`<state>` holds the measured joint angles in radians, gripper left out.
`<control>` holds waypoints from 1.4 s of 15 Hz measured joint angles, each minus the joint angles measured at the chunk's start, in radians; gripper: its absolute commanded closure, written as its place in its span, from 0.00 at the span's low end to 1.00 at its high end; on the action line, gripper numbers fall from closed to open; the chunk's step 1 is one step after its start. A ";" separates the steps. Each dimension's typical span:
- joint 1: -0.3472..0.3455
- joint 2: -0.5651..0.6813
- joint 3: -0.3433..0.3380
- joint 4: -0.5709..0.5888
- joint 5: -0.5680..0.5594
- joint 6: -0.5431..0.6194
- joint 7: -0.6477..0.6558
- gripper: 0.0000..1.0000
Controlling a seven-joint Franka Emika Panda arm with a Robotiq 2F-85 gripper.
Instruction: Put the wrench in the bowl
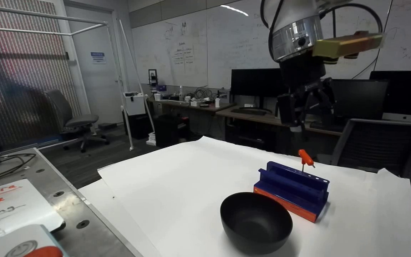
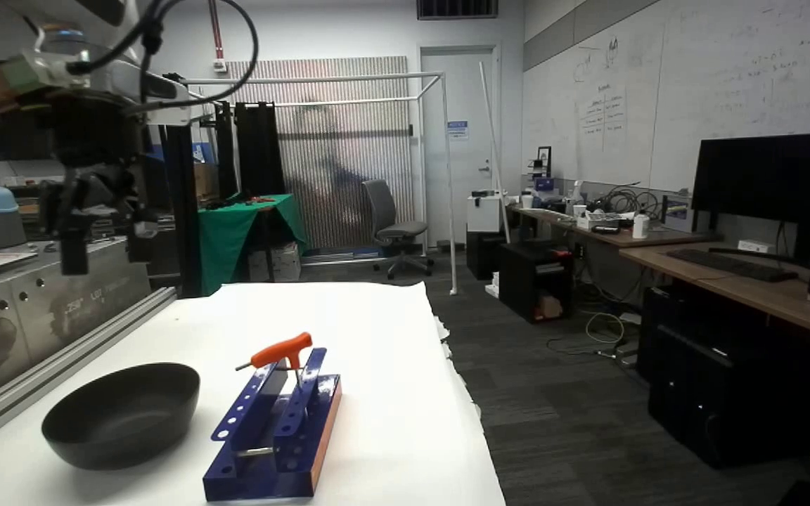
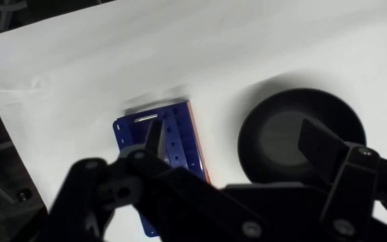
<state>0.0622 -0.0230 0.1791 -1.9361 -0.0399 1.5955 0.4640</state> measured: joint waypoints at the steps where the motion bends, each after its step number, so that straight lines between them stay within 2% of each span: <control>1: -0.009 0.025 -0.027 0.017 0.006 0.013 0.011 0.00; 6: -0.049 0.106 -0.135 0.062 0.016 0.120 0.069 0.00; 10: -0.072 0.140 -0.190 0.059 0.020 0.190 0.087 0.00; 15: -0.095 0.211 -0.229 0.046 0.039 0.278 0.087 0.00; 21: -0.098 0.292 -0.248 0.045 0.059 0.319 0.087 0.00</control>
<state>-0.0362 0.2685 -0.0692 -1.8915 0.0192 1.9142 0.5507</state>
